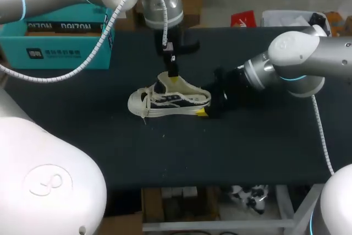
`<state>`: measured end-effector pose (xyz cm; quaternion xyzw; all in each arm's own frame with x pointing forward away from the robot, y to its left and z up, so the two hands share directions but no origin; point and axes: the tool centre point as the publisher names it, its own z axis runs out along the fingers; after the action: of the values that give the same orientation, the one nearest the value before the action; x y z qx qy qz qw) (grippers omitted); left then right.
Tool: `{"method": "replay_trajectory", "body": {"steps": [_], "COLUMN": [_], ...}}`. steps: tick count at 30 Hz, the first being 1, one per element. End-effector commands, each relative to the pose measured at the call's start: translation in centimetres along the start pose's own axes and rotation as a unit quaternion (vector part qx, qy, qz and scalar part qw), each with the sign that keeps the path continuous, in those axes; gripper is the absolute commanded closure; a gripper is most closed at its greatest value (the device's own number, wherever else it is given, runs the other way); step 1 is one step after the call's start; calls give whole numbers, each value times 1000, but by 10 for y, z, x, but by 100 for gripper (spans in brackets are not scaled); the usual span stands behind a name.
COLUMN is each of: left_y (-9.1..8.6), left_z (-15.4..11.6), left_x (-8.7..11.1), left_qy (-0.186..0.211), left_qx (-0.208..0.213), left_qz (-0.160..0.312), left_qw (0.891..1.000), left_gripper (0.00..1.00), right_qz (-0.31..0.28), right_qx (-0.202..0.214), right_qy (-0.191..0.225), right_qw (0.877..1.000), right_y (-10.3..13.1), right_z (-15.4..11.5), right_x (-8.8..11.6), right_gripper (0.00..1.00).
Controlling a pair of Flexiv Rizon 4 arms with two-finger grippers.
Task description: Open the shoe tongue, take the insole out of the shoe, put the insole back into the shoe, and pack the shoe into the shoebox
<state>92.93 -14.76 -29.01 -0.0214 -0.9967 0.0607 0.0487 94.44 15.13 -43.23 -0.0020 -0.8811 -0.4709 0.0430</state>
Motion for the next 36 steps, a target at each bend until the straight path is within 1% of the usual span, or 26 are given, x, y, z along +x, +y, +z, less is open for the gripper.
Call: {"method": "replay_trajectory", "body": {"steps": [1,7,12,18,25,29,33,36], "left_y": [1,5,8,16,20,24,25,26], "left_z": [24,50,69,78,93,98,105,113], "left_x": [-12,-8,-4,4,16,21,27,23], "left_qy": [20,33,42,50,39,44,17,2], "left_qx": [1,-13,-21,-22,-52,-59,-66,-63], "left_qz": [7,30,35,30,23,22,6,-13], "left_qw": [1000,999,998,998,998,997,998,998], "left_gripper": [100,100,100,100,100,100,100,100], "right_qz": [0,0,0,0,0,0,0,0], "right_qx": [-1,-1,-1,-1,-1,-1,-1,-1], "right_qy": [2,2,2,2,2,2,2,2], "right_qw": [1000,1000,1000,1000,1000,1000,1000,1000], "right_y": [-6,-6,-6,-6,-6,-6,-6,-6], "right_z": [7,7,7,7,7,7,7,7], "right_x": [-3,-3,-3,-3,-3,-3,-3,-3], "right_gripper": [100,100,100,100,100,100,100,100]}}
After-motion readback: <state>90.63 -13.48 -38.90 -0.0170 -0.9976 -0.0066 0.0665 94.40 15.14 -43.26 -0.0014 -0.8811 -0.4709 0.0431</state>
